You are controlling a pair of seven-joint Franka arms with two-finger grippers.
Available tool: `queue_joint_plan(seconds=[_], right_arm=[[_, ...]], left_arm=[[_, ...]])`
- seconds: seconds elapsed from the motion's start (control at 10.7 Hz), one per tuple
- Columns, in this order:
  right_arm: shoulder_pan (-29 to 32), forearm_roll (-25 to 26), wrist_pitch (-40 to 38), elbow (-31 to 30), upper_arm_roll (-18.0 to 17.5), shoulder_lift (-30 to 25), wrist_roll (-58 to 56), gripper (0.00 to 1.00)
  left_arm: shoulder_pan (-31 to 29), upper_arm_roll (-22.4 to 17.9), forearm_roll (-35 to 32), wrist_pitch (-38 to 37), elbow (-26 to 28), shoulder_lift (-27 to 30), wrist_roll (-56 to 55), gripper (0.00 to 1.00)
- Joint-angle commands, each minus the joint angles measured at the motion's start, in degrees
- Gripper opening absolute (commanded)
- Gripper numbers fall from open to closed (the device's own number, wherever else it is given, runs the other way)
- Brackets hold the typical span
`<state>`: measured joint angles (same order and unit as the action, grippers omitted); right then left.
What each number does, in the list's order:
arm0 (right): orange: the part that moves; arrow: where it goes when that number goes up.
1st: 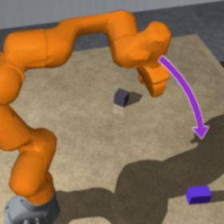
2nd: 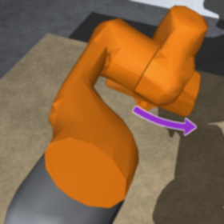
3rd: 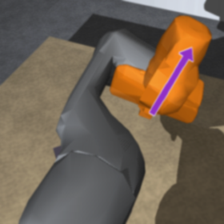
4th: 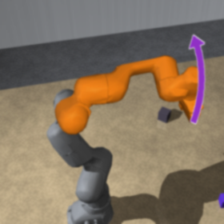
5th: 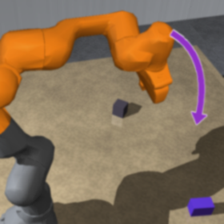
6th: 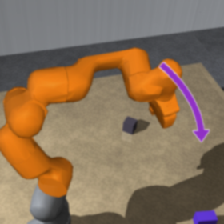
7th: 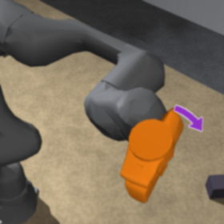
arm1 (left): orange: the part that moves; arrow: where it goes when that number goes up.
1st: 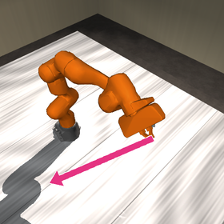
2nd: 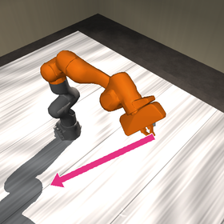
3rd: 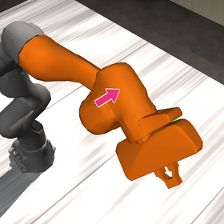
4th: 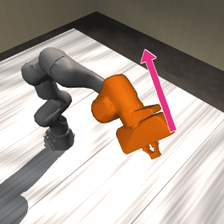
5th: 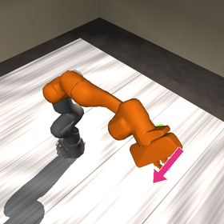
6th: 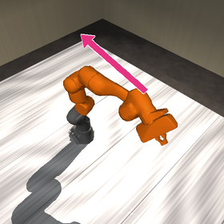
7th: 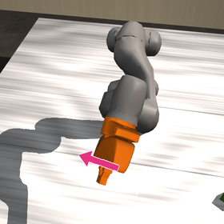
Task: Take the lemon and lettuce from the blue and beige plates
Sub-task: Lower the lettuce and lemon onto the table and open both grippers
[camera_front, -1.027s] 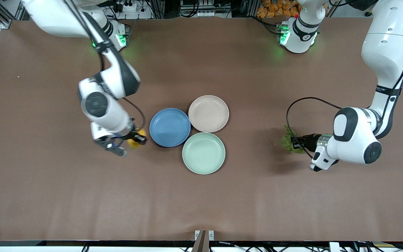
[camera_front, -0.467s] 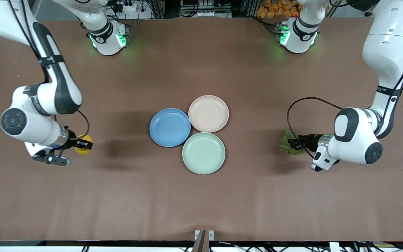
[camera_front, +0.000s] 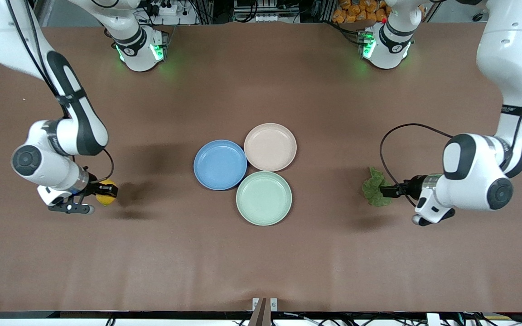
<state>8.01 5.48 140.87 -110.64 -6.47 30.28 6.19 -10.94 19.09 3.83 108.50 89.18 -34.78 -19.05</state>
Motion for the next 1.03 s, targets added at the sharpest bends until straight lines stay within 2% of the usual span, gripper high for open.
queue_joint_plan(seconds=[0.0, 0.09, 0.19, 0.28, 0.37, 0.47, 0.75, 0.93], right_arm=[[0.1, -0.8, 1.2, -0.3, -0.6, 0.7, -1.2, 0.00], [0.0, -0.8, 1.2, -0.3, -0.6, 1.1, -1.1, 0.00], [-0.2, -0.8, 1.2, -0.3, -0.6, 1.2, -0.8, 0.18], [-0.6, -0.8, 0.8, -0.2, -0.6, 1.0, 0.1, 0.95], [-0.8, -0.7, 0.3, -0.1, -0.5, 0.3, 0.2, 1.00], [-0.8, -0.8, -0.3, 0.0, -0.5, -1.2, 0.0, 1.00], [-0.5, -0.8, -8.6, 0.9, -0.5, -7.6, -0.2, 1.00], [-0.4, -0.8, -14.3, 1.0, -0.6, -13.0, -0.5, 1.00]], left_arm=[[-0.7, 0.3, -1.5, -2.2, -0.1, 3.5, 1.6, 1.00], [-0.5, 0.1, -2.4, -3.4, -0.2, 4.7, 1.7, 1.00], [0.0, -0.2, -4.1, -4.6, -0.2, 6.9, 2.1, 1.00], [-0.5, -0.2, -4.9, -5.4, -0.4, 9.1, 2.1, 1.00], [-0.7, -0.8, -4.9, -6.0, -0.6, 11.2, 2.1, 1.00], [-0.8, -1.5, -4.8, -6.2, -1.3, 13.1, 2.1, 1.00], [-0.6, -3.0, -4.8, -9.8, -4.4, 15.7, 2.6, 1.00], [-0.7, -3.0, -5.0, -15.1, -7.0, 18.2, 2.5, 1.00]])
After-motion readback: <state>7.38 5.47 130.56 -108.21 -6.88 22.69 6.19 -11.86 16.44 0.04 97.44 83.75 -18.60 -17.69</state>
